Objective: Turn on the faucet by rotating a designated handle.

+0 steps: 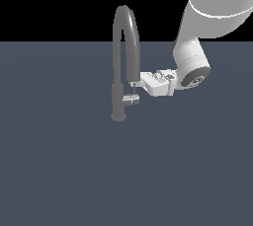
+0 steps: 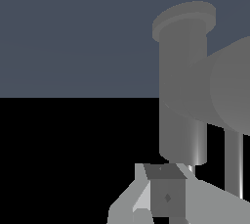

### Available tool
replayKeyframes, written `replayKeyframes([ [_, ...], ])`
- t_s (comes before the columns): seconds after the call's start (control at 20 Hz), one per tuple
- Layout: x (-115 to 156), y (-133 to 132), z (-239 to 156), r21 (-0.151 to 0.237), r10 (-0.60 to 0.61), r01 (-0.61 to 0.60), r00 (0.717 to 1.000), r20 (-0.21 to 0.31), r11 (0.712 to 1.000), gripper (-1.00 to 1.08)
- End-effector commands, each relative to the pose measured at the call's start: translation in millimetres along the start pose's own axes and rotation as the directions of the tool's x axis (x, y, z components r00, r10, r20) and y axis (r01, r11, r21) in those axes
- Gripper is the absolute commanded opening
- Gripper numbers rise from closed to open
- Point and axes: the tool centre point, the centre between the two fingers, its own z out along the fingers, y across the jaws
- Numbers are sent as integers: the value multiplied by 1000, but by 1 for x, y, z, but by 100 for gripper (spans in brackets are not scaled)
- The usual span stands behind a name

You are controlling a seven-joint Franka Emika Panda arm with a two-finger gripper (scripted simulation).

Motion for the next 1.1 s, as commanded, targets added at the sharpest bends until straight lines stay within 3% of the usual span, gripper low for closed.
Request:
replayKeyframes([
  [0.0,-1,2,0,0,0,0,1000,0,1000,-100],
  [1.05,-9,39,1,3,0,0,1000,0,1000,-100],
])
